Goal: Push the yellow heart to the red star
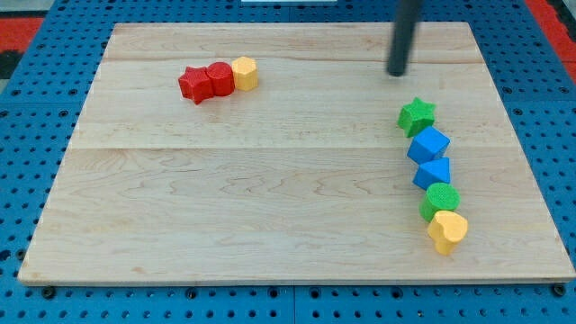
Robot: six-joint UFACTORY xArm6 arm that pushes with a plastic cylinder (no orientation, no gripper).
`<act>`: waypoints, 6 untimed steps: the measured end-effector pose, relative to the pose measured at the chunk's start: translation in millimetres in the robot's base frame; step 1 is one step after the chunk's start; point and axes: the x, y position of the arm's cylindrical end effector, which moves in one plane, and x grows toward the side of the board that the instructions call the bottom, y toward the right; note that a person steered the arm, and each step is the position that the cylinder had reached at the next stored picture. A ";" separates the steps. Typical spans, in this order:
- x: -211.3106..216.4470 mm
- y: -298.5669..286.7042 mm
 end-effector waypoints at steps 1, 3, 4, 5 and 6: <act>73.4 105.9; 229.0 46.4; 277.3 25.9; 255.7 -78.1; 224.4 -188.4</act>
